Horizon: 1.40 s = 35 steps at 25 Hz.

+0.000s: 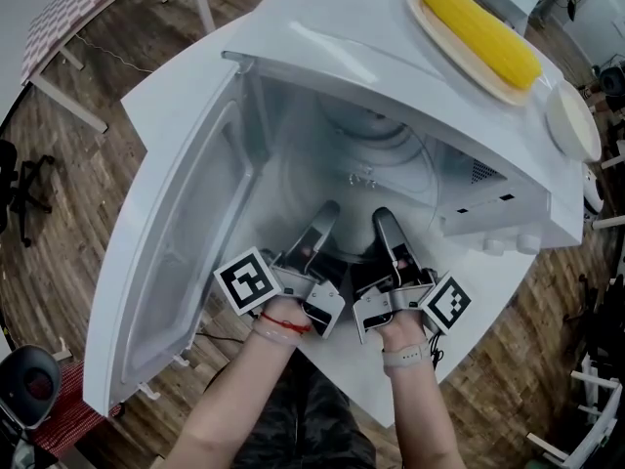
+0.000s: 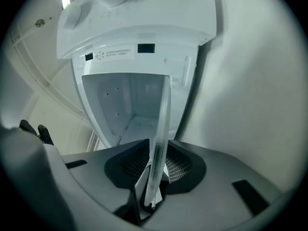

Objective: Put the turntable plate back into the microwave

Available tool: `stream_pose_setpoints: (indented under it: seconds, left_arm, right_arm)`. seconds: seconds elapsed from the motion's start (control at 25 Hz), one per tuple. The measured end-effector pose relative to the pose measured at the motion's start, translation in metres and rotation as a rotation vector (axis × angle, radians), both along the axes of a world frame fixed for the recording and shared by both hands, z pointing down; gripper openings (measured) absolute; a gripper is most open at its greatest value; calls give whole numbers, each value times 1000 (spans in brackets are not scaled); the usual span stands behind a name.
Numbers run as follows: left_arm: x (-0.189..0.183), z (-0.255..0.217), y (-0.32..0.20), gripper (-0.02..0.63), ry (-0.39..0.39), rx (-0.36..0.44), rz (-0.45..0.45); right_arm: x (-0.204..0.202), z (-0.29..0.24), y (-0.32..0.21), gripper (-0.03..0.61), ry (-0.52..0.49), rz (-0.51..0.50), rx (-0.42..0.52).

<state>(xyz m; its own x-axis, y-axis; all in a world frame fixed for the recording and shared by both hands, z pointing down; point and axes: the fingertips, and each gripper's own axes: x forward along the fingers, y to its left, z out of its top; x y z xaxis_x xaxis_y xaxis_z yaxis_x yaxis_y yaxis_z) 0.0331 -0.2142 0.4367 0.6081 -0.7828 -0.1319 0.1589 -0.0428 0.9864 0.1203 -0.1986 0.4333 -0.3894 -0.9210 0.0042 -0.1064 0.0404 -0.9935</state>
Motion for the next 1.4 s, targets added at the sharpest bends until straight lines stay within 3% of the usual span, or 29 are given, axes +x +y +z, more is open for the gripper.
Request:
stream_pose_setpoints:
  seconds: [0.12,0.28,0.52,1.0,1.4]
  left_arm:
    - [-2,0,-1,32,6,3,-10]
    - [-5,0,0,32,14,8,-39]
    - [-5,-1,-5,32,16,33,-56]
    - [3,2,-22,32,32,5,-90]
    - [5,3,-34,32,5,7,-94]
  right_arm:
    - [0,4,16,87,7,-24,-6]
    - [-2,6,22,53,-60,-35,13]
    - [1,4,16,51,-80,-25,46]
    - [14,0,7,52,-82,13,61]
    - [6,5,13,54,-139,-33,47]
